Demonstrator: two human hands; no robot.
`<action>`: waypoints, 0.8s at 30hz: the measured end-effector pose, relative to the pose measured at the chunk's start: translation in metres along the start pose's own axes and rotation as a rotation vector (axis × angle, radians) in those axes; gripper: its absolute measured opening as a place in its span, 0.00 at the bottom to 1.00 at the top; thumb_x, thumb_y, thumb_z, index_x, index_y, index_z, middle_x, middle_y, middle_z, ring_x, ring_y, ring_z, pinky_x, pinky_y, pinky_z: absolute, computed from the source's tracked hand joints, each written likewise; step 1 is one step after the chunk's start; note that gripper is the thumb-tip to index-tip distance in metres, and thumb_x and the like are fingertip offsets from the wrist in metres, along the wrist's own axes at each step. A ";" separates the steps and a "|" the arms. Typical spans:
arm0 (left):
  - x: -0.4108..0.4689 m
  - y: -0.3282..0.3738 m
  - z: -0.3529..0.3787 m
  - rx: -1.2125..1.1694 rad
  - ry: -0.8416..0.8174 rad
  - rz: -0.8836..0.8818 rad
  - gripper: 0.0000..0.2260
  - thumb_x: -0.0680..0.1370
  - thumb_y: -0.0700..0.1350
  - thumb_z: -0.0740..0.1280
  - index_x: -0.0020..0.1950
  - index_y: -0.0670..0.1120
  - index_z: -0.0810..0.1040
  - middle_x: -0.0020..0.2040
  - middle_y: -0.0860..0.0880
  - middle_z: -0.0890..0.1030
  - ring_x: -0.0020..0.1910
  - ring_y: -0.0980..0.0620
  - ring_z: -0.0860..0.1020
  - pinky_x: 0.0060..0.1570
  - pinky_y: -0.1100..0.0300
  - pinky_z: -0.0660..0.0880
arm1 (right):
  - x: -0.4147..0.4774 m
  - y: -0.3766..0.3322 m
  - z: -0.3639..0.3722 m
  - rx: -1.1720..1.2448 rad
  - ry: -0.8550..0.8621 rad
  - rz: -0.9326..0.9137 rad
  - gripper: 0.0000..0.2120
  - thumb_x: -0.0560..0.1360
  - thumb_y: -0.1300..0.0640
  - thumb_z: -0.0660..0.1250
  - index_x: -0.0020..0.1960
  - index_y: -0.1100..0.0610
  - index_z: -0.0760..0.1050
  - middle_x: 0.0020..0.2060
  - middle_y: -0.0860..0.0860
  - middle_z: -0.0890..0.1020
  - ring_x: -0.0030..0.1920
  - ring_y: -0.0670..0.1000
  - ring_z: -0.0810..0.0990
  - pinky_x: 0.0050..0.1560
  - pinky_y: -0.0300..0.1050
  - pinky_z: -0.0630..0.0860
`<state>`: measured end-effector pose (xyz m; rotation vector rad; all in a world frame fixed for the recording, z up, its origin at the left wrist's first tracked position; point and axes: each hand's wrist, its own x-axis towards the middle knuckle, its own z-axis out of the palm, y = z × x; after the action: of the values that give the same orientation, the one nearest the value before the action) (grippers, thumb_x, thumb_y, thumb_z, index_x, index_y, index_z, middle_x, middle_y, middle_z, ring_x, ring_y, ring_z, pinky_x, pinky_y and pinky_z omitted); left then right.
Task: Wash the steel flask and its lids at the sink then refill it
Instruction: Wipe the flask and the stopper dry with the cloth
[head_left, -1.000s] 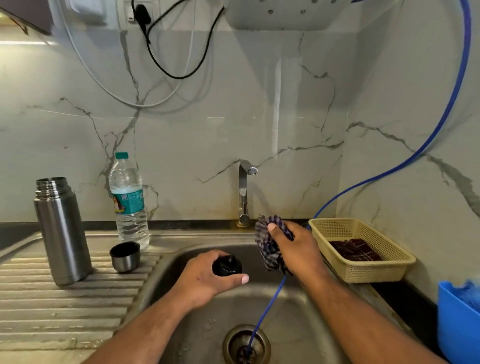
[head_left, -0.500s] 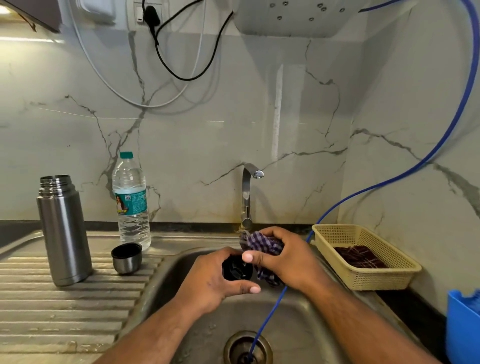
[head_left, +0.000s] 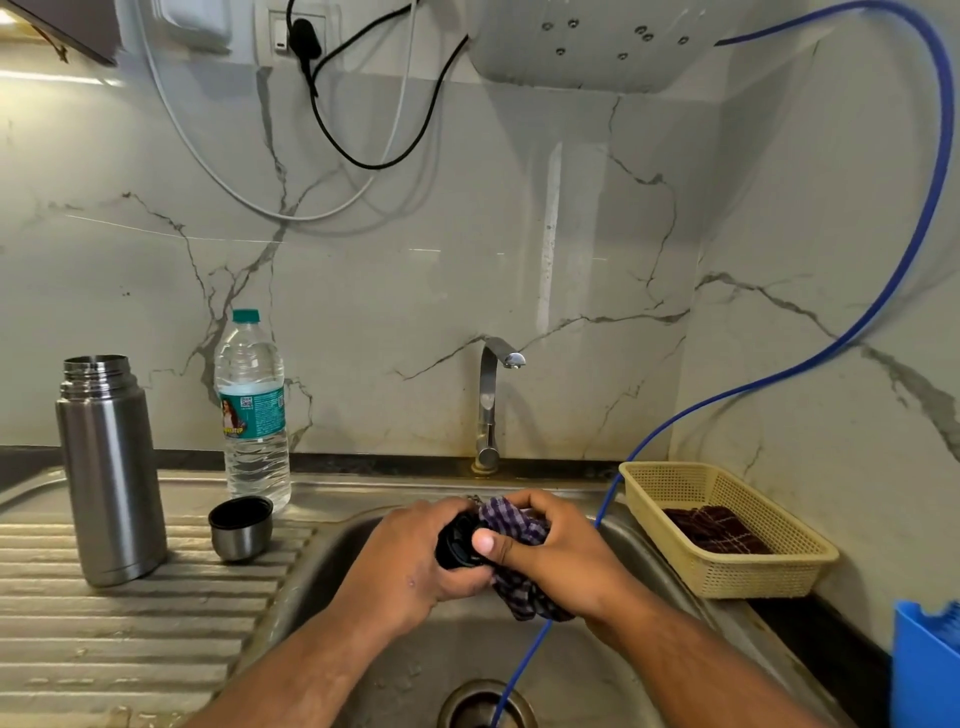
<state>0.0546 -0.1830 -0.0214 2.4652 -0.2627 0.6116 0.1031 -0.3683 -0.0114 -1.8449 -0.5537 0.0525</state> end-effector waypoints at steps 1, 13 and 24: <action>0.000 0.002 0.000 0.009 -0.019 0.018 0.19 0.69 0.59 0.77 0.57 0.61 0.78 0.48 0.61 0.80 0.48 0.63 0.77 0.51 0.65 0.75 | 0.000 0.000 0.001 0.011 0.036 0.006 0.19 0.67 0.43 0.81 0.53 0.49 0.81 0.45 0.45 0.87 0.46 0.41 0.86 0.45 0.37 0.82; -0.008 0.012 -0.006 -0.317 -0.084 -0.051 0.32 0.59 0.75 0.74 0.55 0.58 0.79 0.48 0.61 0.84 0.49 0.63 0.82 0.52 0.62 0.80 | 0.004 -0.020 -0.025 0.051 0.252 -0.121 0.21 0.68 0.36 0.75 0.56 0.46 0.84 0.49 0.44 0.87 0.50 0.41 0.85 0.54 0.42 0.80; -0.013 0.026 -0.021 -0.535 0.109 -0.143 0.48 0.56 0.88 0.51 0.51 0.53 0.84 0.40 0.55 0.86 0.37 0.60 0.84 0.37 0.72 0.76 | -0.004 -0.019 -0.010 -0.071 -0.098 -0.469 0.15 0.77 0.42 0.71 0.63 0.38 0.82 0.58 0.42 0.75 0.64 0.45 0.76 0.65 0.38 0.73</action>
<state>0.0272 -0.1919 0.0003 1.9119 -0.1759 0.5300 0.0959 -0.3745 0.0085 -1.7444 -1.0552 -0.1946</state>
